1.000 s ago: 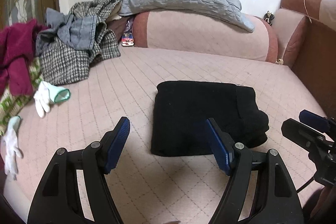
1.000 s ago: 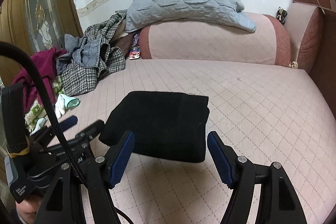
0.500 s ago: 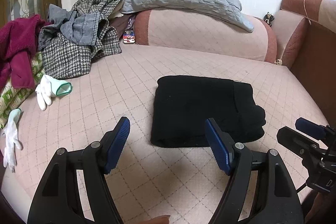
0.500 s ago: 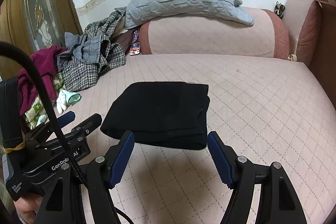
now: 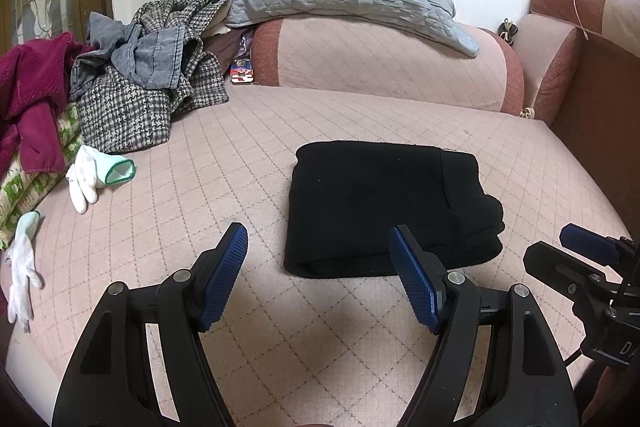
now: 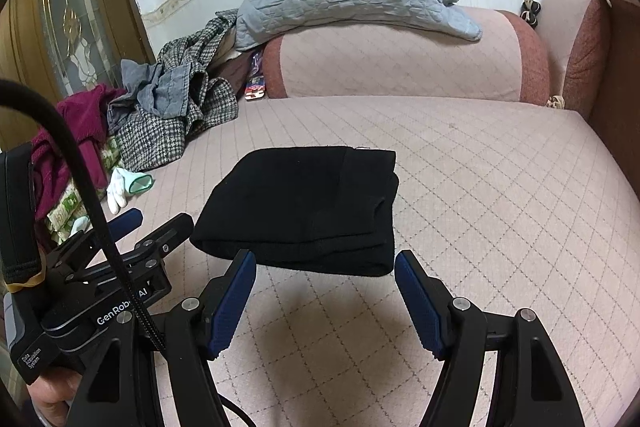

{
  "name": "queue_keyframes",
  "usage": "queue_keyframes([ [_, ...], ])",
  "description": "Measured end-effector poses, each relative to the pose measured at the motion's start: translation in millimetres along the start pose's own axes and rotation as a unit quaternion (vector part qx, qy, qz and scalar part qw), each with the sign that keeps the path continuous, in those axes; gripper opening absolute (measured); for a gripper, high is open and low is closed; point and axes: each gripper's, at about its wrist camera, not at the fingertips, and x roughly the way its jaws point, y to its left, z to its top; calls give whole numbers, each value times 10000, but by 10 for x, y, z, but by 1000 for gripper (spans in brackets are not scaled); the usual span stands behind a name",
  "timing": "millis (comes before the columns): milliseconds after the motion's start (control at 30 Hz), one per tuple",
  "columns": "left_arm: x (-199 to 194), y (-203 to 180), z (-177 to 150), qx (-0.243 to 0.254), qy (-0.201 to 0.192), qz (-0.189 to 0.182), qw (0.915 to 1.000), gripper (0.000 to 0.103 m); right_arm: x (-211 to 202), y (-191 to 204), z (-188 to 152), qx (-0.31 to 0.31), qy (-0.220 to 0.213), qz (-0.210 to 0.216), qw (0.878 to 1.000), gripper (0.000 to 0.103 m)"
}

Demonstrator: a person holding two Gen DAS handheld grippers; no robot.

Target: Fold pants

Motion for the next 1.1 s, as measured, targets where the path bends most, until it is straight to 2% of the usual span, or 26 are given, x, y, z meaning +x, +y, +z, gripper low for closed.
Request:
queue_keyframes([
  [733, -2, 33, -6, -9, -28, -25, 10000, 75, 34, 5, -57, 83, 105, -29, 9999, 69],
  [967, -90, -2, -41, 35, -207, -142, 9997, 75, 16, -8, -92, 101, 135, -20, 9999, 69],
  [1100, -158, -37, -108, -22, -87, -250, 9996, 75, -47, -51, -98, 96, 113, -34, 9999, 69],
])
